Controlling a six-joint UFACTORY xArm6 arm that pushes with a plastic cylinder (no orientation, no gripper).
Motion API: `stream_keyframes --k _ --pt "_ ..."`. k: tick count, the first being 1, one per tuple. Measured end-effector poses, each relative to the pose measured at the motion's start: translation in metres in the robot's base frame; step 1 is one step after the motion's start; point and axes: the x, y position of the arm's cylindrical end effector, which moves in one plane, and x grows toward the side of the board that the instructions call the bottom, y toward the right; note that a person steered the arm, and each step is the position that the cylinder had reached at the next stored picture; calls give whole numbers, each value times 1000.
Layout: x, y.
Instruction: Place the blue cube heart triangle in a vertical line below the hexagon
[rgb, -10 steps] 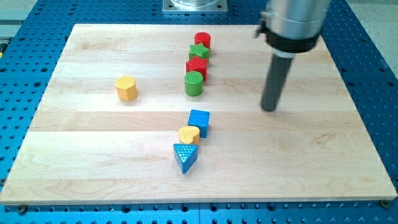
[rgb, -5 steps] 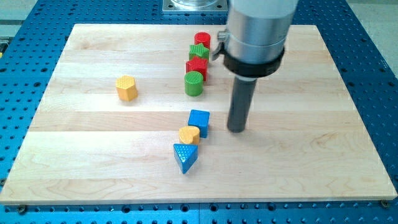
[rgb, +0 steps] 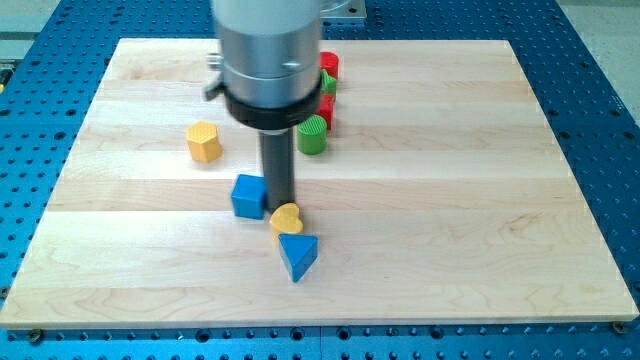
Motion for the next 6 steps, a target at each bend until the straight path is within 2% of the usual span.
stream_keyframes --k 2,3,4,5,6 --pt "-16 -45" --pt "-8 -12" --pt "-17 69" --pt "31 95" --pt "34 49"
